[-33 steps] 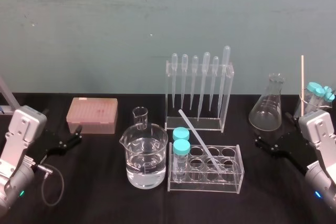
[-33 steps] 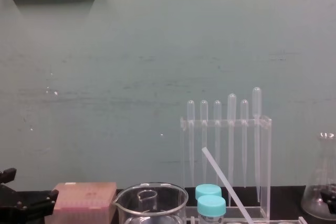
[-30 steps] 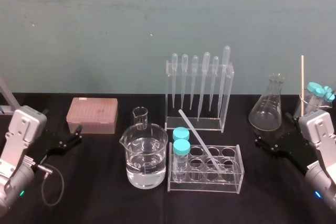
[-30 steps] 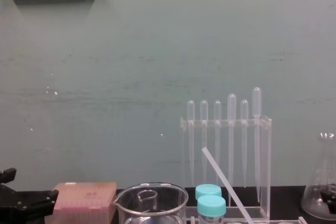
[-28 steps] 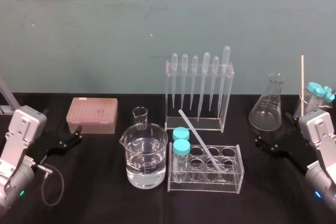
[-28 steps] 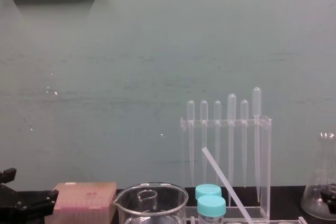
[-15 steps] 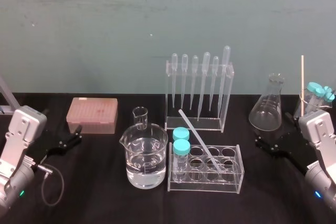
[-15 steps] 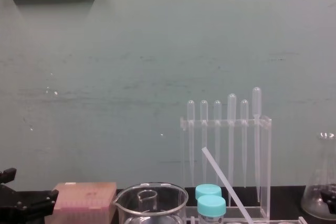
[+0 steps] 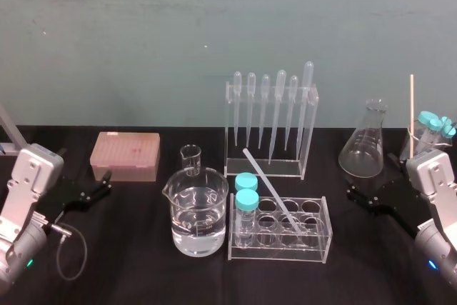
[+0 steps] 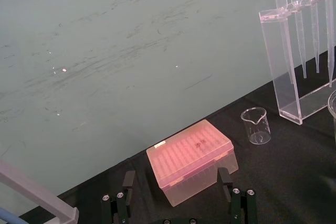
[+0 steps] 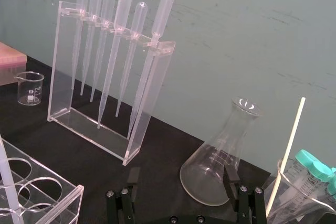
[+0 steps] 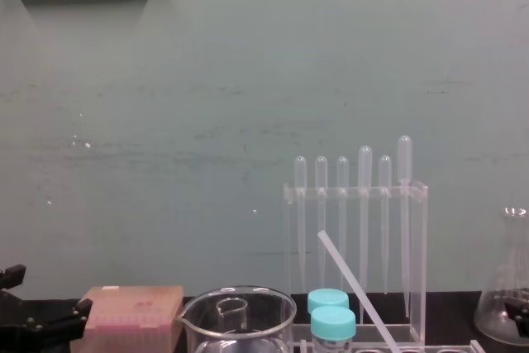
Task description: Pick up the stirring rod with one hand, then place it down.
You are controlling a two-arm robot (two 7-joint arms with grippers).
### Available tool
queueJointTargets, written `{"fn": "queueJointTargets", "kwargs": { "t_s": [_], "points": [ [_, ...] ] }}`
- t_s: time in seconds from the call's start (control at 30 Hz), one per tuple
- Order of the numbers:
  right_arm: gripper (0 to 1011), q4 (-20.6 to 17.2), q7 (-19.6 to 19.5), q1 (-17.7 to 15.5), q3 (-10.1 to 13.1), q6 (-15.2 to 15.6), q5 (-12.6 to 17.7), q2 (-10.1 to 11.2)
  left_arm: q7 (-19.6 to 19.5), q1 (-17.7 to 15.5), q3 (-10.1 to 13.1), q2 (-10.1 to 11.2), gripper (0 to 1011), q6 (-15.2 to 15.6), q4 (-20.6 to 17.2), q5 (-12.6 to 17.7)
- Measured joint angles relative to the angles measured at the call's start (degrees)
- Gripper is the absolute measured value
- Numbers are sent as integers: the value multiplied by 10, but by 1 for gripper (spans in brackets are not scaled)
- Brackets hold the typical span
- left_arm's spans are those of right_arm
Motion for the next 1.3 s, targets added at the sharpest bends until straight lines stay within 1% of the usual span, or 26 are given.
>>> {"fn": "queueJointTargets", "kwargs": {
  "t_s": [1.03, 1.1, 1.17, 1.23, 1.27, 1.3],
  "points": [
    [1000, 0, 0, 0, 0, 0, 0, 0, 0, 0, 0, 0, 1000, 0, 0, 0],
    [1000, 0, 6, 0, 3, -1, 1, 0, 0, 0, 0, 0, 1000, 0, 0, 0],
    [1000, -2, 16, -1, 8, -2, 8, 0, 0, 0, 0, 0, 1000, 0, 0, 0],
    [1000, -8, 39, -2, 16, -3, 28, 0, 0, 0, 0, 0, 1000, 0, 0, 0],
    [1000, -15, 58, -4, 24, -3, 49, -2, 0, 0, 0, 0, 1000, 0, 0, 0],
    [1000, -18, 66, -5, 27, -2, 58, -3, 0, 0, 0, 0, 1000, 0, 0, 0]
  ]
}}
